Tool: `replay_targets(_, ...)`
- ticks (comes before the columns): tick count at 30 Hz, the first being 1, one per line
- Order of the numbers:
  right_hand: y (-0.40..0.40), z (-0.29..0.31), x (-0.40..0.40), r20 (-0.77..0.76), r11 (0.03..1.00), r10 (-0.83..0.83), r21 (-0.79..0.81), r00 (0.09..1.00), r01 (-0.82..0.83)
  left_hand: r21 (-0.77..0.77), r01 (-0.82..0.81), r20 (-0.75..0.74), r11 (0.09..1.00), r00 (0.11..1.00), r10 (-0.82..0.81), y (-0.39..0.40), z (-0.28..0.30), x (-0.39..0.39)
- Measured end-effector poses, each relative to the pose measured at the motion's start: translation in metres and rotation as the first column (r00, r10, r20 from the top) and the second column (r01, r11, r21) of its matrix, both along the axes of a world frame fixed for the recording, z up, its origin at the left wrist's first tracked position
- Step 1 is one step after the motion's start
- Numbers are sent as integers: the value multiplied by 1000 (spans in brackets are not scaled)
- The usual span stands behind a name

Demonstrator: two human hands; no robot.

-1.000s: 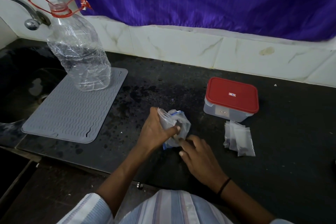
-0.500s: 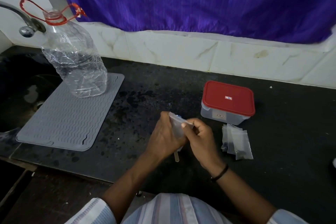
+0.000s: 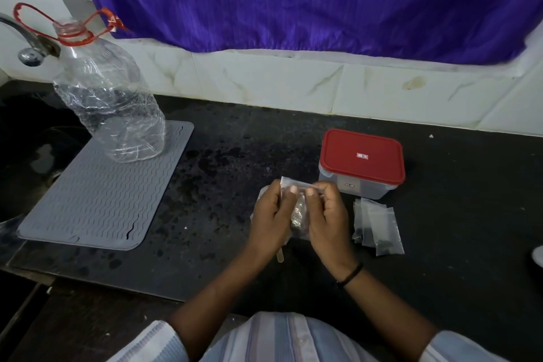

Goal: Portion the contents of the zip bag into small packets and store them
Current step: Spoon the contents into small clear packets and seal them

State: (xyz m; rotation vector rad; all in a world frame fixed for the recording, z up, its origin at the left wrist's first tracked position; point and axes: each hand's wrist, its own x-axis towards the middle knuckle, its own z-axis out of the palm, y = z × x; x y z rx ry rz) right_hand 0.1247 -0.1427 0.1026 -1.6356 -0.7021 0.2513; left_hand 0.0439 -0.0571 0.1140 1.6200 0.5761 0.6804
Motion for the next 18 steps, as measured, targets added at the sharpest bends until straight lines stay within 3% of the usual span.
replay_targets(2, -4, -4, 2, -14, 1000, -22, 1, 1000, 22, -112, -36, 20, 993, 999, 39, -9, -2, 9)
replay_targets(5, -13, -10, 12, -154, 992, -114, 37, 981, 121, -269, -63, 1, 961, 998, 65, -21, -9, 24)
replay_targets(8, -28, -20, 28, -184, 977, -211, -10, 960, 213, -339, -46, -58, 940, 998, 28, -34, -16, 42)
replay_targets(11, -47, -32, 47, -174, 956, -292, -90, 941, 280, -362, -6, -64, 932, 998, -18, -46, -20, 62)
replay_targets(18, -98, -48, 101, -18, 874, -413, -289, 910, 391, -181, 29, -243, 983, 967, -73, -71, -51, 121)
